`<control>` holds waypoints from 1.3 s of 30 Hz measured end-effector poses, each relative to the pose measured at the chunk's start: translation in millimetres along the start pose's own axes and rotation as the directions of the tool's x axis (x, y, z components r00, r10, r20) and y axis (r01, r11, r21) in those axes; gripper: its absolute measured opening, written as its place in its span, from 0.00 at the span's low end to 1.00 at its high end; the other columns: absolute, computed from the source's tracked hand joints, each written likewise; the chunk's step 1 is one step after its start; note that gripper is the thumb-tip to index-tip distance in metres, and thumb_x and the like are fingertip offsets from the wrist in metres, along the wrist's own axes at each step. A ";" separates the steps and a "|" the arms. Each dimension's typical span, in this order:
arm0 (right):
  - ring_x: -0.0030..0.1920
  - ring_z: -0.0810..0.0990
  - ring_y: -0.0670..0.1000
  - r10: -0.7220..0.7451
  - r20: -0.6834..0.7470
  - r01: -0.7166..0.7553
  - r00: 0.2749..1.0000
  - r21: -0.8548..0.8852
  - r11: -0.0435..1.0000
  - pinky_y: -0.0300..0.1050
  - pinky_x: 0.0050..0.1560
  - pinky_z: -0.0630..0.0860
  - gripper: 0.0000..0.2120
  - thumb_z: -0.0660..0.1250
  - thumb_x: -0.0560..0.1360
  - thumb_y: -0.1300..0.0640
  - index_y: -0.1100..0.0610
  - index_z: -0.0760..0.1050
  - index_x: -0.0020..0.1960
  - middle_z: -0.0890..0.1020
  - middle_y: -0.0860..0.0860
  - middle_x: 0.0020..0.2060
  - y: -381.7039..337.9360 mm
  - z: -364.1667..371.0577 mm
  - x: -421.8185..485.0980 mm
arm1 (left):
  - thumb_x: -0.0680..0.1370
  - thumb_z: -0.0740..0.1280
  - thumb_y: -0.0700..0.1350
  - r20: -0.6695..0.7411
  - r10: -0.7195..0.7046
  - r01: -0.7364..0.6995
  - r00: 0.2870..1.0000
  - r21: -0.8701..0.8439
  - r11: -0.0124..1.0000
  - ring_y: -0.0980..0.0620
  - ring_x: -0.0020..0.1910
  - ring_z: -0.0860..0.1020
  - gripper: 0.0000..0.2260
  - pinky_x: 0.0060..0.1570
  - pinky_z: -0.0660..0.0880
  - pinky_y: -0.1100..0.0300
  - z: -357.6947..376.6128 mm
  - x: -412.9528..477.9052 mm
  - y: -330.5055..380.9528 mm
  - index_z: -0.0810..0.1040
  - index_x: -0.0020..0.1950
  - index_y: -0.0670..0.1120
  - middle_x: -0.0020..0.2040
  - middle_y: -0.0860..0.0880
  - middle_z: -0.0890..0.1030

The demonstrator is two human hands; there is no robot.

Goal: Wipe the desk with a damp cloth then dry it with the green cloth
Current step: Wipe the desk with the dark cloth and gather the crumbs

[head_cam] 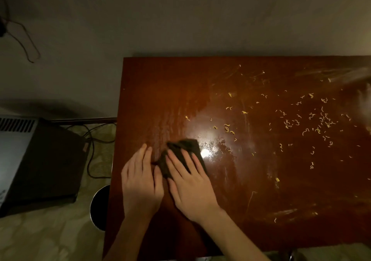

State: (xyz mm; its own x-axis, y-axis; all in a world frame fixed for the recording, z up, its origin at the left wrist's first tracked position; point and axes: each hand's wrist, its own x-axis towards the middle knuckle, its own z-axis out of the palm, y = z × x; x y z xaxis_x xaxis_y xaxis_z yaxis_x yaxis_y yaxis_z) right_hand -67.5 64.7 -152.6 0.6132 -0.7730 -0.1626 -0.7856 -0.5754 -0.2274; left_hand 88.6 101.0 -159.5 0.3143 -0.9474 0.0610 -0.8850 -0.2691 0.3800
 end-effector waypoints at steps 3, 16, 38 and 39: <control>0.83 0.47 0.55 -0.070 -0.047 0.068 0.996 -0.027 0.997 0.58 0.81 0.49 0.29 0.47 0.86 0.44 0.54 0.51 0.84 0.50 0.51 0.84 9.4 -9.3 71.8 | 0.83 0.58 0.49 0.026 -0.031 0.031 0.999 0.007 1.000 0.48 0.80 0.64 0.26 0.78 0.61 0.46 -2.0 3.2 0.6 0.65 0.80 0.42 0.81 0.44 0.66; 0.82 0.51 0.60 0.407 -0.160 -0.401 0.899 0.072 0.913 0.58 0.82 0.47 0.30 0.47 0.85 0.49 0.62 0.52 0.83 0.53 0.59 0.82 7.2 -18.1 84.7 | 0.83 0.59 0.49 0.129 0.004 -0.003 0.992 -0.003 1.000 0.51 0.84 0.54 0.27 0.82 0.47 0.53 -1.9 9.3 -4.1 0.64 0.82 0.48 0.84 0.48 0.59; 0.83 0.48 0.57 -0.134 -0.024 0.133 0.991 -0.010 0.991 0.58 0.82 0.50 0.29 0.48 0.86 0.46 0.56 0.52 0.84 0.51 0.52 0.84 -6.0 -20.6 139.3 | 0.81 0.60 0.52 0.089 -0.059 0.058 0.994 0.016 0.998 0.50 0.82 0.62 0.28 0.78 0.60 0.49 2.5 12.8 -2.5 0.69 0.79 0.43 0.81 0.47 0.66; 0.83 0.48 0.58 -0.137 -0.032 0.137 0.990 -0.005 0.991 0.58 0.82 0.49 0.29 0.48 0.86 0.45 0.56 0.53 0.83 0.51 0.53 0.83 -8.6 -22.0 159.0 | 0.80 0.60 0.52 0.088 -0.067 0.066 0.994 0.018 0.998 0.49 0.81 0.62 0.28 0.79 0.59 0.51 2.7 13.8 -3.2 0.70 0.79 0.42 0.81 0.47 0.66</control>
State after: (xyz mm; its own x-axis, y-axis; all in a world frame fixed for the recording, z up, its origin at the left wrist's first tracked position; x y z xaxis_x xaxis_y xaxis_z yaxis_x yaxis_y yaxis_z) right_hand 35.0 -59.1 -155.3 0.7118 -0.6953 -0.0992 -0.6950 -0.6768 -0.2428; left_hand 94.9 88.4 -162.3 0.3417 -0.9387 -0.0459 -0.8685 -0.3340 0.3663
